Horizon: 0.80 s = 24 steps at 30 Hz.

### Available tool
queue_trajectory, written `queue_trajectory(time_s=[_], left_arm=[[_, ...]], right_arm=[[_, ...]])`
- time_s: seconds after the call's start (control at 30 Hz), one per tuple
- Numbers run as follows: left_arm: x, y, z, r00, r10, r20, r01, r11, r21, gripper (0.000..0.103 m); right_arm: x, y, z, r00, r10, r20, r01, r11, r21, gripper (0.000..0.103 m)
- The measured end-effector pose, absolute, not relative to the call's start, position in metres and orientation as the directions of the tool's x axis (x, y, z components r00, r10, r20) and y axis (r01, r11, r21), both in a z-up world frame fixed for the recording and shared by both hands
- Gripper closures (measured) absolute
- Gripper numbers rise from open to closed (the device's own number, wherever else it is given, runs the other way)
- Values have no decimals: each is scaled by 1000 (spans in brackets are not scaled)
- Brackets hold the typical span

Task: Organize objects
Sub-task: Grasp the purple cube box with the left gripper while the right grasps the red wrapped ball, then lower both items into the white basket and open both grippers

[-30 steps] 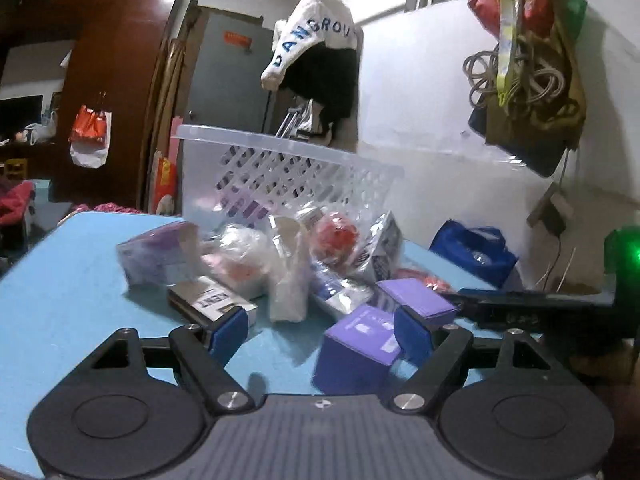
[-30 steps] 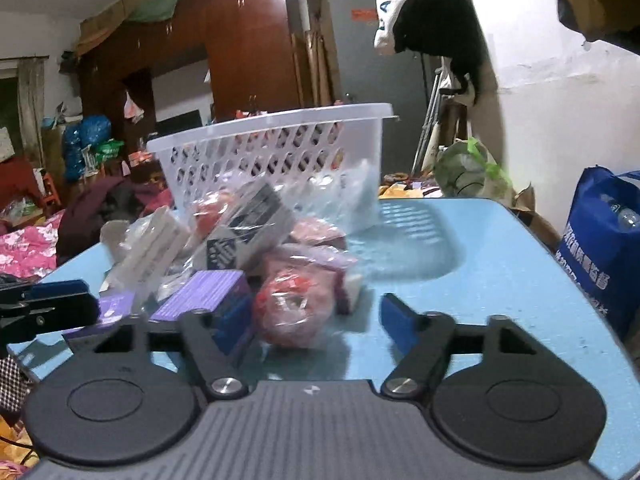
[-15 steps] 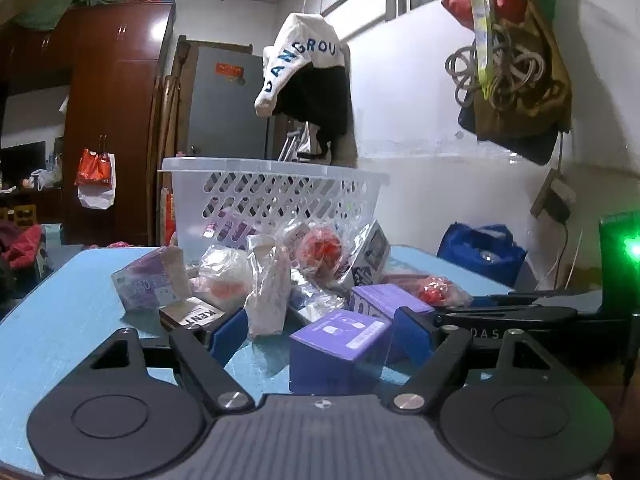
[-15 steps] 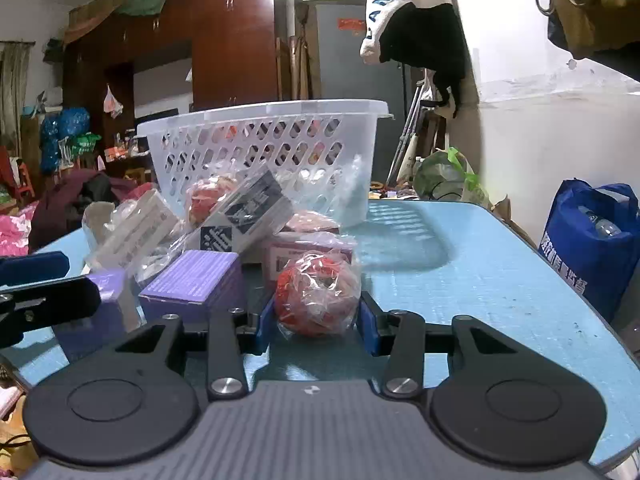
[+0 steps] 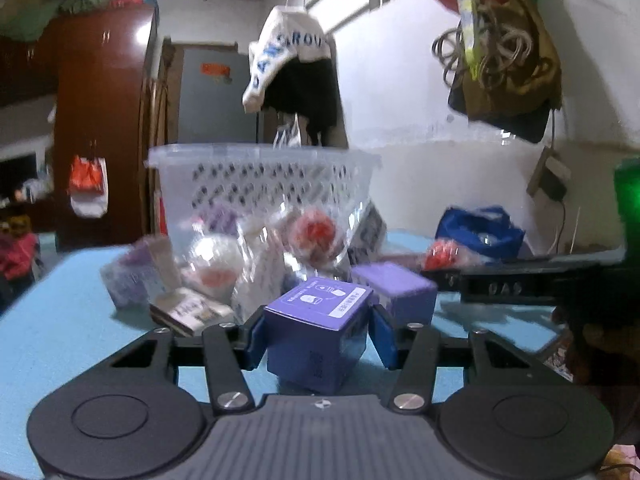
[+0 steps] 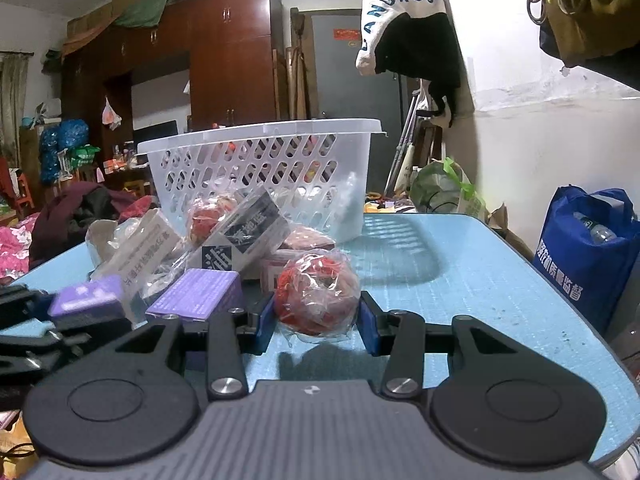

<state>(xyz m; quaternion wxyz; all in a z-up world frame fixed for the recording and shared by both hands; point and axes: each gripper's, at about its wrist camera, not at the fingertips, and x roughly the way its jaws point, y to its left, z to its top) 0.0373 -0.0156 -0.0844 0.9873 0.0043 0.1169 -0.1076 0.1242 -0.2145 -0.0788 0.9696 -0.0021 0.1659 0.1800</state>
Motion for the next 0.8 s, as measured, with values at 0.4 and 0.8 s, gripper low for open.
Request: queue_trajectory(time_s=[0.4,0.8], left_arm=[[32,24,-62,975,-132,-176,121,990,-72,47],[97,49,37,985,-113,-127,104,992,-79,46]], right_arm=[[121,-214,-63,917,303,-260,-294,953,72,57],[166,-182,27,958,254,-131,-251,967,41,57]])
